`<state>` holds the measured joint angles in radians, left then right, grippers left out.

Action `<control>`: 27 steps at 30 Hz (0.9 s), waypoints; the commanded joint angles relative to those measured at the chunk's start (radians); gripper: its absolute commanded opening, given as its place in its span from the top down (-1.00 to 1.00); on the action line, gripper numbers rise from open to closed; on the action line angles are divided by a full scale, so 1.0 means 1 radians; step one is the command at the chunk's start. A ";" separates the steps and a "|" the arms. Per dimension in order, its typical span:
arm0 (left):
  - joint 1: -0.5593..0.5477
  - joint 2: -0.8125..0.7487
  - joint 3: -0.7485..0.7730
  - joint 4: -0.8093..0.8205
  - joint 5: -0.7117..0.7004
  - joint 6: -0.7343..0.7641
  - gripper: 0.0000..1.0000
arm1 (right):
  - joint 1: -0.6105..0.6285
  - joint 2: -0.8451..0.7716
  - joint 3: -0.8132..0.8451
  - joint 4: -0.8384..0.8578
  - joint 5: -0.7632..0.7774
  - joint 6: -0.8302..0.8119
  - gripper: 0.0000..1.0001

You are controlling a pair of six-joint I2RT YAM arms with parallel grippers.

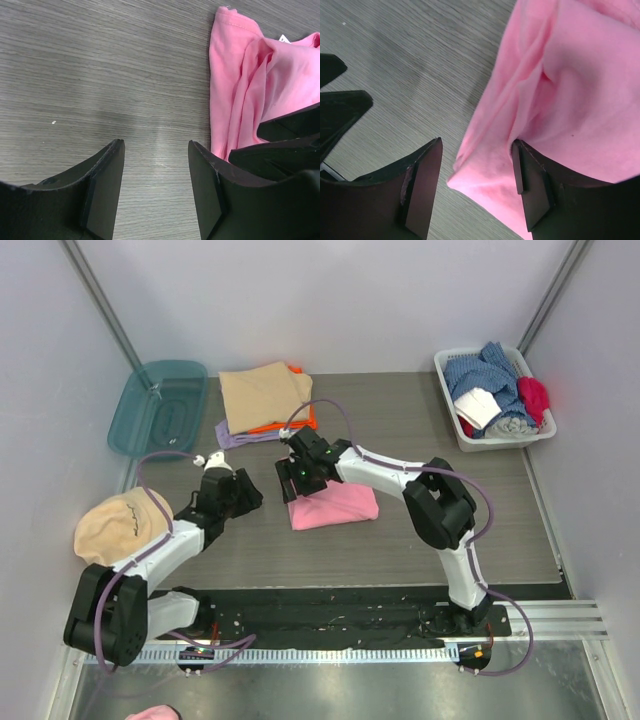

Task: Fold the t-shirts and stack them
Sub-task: Fold the tshirt

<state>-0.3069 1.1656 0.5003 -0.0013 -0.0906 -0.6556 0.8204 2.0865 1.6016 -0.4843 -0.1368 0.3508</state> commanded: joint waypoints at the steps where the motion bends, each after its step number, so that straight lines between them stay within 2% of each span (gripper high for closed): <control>1: 0.008 -0.030 -0.008 0.004 -0.008 -0.016 -0.15 | 0.029 0.010 0.093 -0.022 0.049 0.000 -0.32; 18: 0.009 -0.061 -0.028 0.006 0.002 -0.019 -0.15 | 0.052 0.130 0.100 -0.048 0.193 0.000 -0.33; 24: 0.011 -0.058 -0.028 0.006 0.002 -0.021 -0.15 | 0.057 0.148 0.092 -0.063 0.215 -0.007 -0.18; 27: 0.009 -0.061 -0.026 0.004 0.003 -0.022 -0.15 | 0.060 0.130 0.069 -0.045 0.227 0.002 -0.24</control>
<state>-0.3050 1.1275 0.4744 -0.0093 -0.0860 -0.6735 0.8753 2.1925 1.7023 -0.5171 0.0422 0.3508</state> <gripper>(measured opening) 0.578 0.600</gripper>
